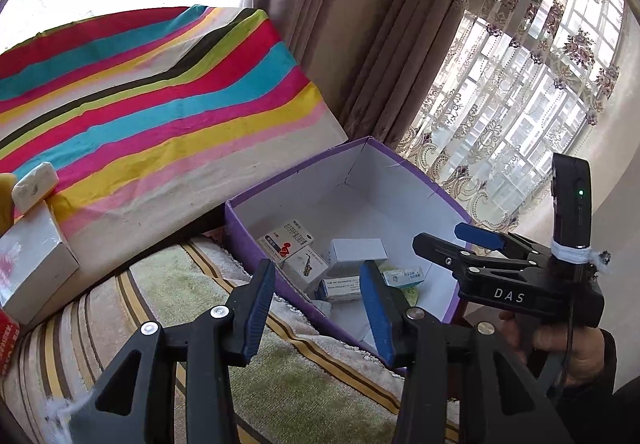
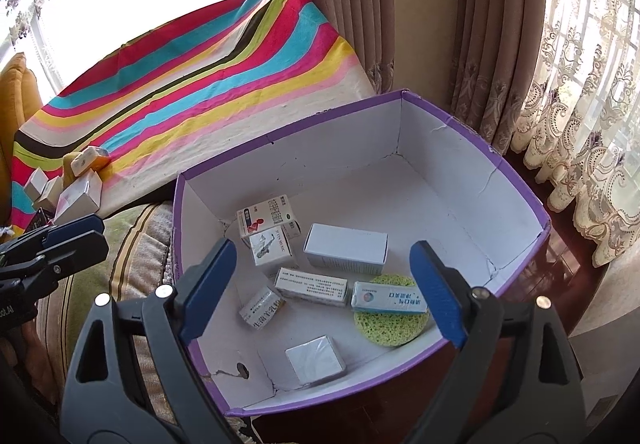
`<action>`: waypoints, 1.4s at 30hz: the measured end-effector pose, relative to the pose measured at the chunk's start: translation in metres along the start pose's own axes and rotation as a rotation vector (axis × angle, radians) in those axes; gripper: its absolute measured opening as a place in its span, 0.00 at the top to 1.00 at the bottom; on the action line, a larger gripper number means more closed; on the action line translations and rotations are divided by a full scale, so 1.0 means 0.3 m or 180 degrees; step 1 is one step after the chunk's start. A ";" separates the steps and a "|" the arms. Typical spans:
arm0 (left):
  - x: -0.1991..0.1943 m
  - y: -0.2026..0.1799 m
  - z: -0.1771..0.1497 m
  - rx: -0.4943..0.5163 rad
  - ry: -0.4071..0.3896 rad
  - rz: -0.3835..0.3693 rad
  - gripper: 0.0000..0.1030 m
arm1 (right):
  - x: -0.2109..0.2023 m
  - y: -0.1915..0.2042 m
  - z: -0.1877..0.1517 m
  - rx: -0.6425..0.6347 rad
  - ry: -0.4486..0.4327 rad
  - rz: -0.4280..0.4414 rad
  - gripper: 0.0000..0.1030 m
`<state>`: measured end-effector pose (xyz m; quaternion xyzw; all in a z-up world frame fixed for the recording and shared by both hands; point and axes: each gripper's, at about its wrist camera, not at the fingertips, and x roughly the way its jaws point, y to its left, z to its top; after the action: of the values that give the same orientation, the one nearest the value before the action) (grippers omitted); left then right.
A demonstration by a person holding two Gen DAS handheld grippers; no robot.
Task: Organize objects
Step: 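Withdraw both tools from the purple box toward the pile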
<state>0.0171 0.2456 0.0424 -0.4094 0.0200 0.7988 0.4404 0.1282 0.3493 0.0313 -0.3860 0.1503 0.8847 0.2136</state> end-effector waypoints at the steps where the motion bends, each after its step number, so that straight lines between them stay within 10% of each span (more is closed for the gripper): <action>1: -0.009 0.015 -0.002 -0.0038 -0.0017 0.0011 0.55 | -0.001 0.009 0.000 -0.0016 -0.0001 0.0008 0.12; 42: -0.498 0.497 -0.237 -0.1321 -0.1057 0.0788 0.52 | 0.006 0.402 0.005 -0.0726 0.0071 0.0438 0.09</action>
<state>-0.0035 0.0240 0.0465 -0.3489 -0.1663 0.8895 0.2437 0.0665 0.2464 0.0432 -0.4064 0.0772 0.9043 0.1055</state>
